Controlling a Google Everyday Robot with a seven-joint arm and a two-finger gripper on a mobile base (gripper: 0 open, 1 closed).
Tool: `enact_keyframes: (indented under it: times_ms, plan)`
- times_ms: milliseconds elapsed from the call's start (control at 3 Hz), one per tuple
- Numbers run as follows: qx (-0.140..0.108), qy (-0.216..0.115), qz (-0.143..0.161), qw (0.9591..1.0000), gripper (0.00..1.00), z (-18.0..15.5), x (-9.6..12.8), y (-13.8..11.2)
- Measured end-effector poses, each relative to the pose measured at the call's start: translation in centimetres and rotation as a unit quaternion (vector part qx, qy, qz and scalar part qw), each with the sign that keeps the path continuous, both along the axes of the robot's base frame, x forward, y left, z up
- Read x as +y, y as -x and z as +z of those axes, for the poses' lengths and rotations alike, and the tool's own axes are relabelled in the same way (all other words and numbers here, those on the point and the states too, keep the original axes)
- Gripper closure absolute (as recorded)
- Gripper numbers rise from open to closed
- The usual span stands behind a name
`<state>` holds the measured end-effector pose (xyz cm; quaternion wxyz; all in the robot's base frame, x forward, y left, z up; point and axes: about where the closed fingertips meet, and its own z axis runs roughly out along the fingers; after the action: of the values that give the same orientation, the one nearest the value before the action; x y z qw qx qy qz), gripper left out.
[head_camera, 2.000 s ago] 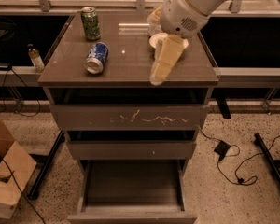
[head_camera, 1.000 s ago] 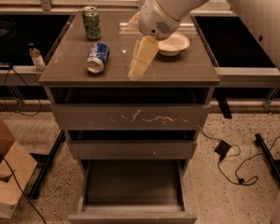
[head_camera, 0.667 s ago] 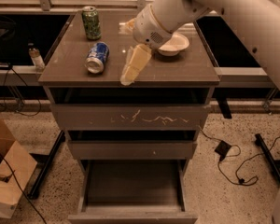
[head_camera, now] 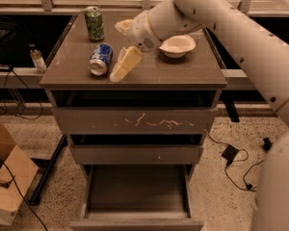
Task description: Place pepsi can into bottom drawer
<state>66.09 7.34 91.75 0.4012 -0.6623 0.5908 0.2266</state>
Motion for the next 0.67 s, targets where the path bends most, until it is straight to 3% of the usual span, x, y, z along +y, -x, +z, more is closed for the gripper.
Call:
enact_keyframes:
  times_ms: [667]
  plan:
    - [0.017,-0.033,0.012,0.9993,0.00,-2.7,3.6,-4.4]
